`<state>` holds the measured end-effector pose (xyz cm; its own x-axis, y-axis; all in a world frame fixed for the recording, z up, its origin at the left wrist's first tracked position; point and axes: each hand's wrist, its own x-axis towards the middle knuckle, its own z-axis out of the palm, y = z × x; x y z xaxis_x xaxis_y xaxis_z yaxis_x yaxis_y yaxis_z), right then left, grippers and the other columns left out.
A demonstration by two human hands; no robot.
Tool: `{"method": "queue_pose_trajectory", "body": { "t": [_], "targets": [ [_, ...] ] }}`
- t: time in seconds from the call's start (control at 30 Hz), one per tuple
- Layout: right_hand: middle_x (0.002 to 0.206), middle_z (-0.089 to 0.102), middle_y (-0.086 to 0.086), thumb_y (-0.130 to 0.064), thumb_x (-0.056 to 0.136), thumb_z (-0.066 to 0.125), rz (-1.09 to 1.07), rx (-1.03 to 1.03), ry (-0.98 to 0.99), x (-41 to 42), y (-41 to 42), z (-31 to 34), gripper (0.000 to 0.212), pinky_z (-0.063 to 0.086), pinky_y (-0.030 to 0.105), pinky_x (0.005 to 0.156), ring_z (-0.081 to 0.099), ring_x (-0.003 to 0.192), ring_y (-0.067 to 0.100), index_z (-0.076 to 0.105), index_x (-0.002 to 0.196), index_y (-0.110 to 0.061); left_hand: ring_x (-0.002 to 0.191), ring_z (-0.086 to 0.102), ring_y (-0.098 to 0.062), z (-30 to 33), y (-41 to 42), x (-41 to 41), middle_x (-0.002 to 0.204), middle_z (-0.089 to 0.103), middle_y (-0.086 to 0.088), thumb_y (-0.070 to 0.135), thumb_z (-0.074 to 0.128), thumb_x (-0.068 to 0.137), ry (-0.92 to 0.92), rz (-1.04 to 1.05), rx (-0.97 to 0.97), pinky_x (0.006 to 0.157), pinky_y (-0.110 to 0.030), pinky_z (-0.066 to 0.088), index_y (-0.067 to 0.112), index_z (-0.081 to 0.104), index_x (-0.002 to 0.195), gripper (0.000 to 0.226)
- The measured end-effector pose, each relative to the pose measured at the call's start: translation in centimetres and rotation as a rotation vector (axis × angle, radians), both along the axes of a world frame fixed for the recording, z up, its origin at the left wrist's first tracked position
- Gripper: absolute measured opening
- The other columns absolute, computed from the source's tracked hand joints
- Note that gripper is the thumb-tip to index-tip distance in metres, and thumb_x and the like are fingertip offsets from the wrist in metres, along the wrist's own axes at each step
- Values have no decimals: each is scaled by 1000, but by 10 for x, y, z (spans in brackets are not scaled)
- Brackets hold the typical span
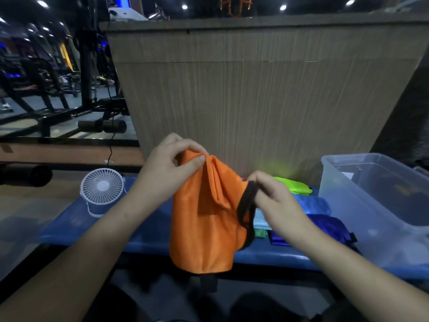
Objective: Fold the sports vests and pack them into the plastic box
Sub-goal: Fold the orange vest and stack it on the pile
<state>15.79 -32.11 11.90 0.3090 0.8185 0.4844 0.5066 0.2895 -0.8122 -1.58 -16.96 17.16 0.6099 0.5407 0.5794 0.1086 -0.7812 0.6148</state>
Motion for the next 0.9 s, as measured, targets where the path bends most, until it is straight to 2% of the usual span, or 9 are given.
{"method": "queue_pose_trajectory", "body": {
  "t": [0.07,0.13,0.23,0.33,0.43,0.53,0.63,0.77,0.9],
  "targets": [
    [64,42,-2,-2,95,51,-3,25,131,-1,-2,16,26,33,26,55,39,61,9,47,71,-12,90,58,-4,-2,5,-3,98,55,6,37,65,82,15,30,18,77,-18,46,34,73,87,10],
    [61,42,-3,0,96,51,0,37,219,-4,-2,31,24,31,22,49,38,57,7,49,75,-11,92,60,-5,-6,7,-4,98,57,7,35,66,81,42,-14,-15,82,-23,49,33,72,83,6],
    [69,47,4,-4,97,55,24,65,205,-8,0,49,19,34,25,54,42,64,12,53,79,-9,96,64,-12,-13,5,-2,100,64,5,29,63,85,95,-110,-60,90,-37,52,30,74,87,11],
    [72,55,6,-4,98,56,52,65,181,-14,4,62,15,41,26,58,48,67,14,55,83,-7,95,67,-21,-12,-4,-1,100,70,-5,26,55,90,66,-236,-203,89,-34,53,17,74,98,23],
    [70,58,3,-3,99,52,72,48,220,-19,8,67,16,43,22,55,50,63,11,55,84,-8,89,67,-14,-12,-15,1,95,70,0,42,60,91,98,-324,-251,79,-20,49,17,70,101,29],
    [72,57,6,-3,99,50,49,45,241,-21,10,72,18,43,23,55,51,62,11,56,84,-11,97,65,-5,-21,-22,5,102,69,11,54,71,77,180,-369,-283,89,-21,49,23,64,112,47],
    [70,60,5,-4,99,50,34,41,262,-20,10,80,18,45,21,54,53,59,9,57,84,-12,112,64,0,-37,-27,9,121,69,14,52,81,73,298,-331,-276,100,-26,51,29,59,131,66],
    [63,59,-4,-2,97,50,-3,59,251,-13,9,90,20,43,16,50,52,53,4,58,82,-12,104,68,0,-58,-27,12,116,72,13,32,78,86,347,-311,-385,98,-34,55,25,62,128,45],
    [64,61,-6,-5,98,53,-5,33,221,-6,7,91,16,45,16,53,54,55,4,58,84,-11,101,68,-4,-65,-21,12,110,72,9,39,72,89,204,-218,-306,94,-40,55,26,65,116,30]
  ]
}}
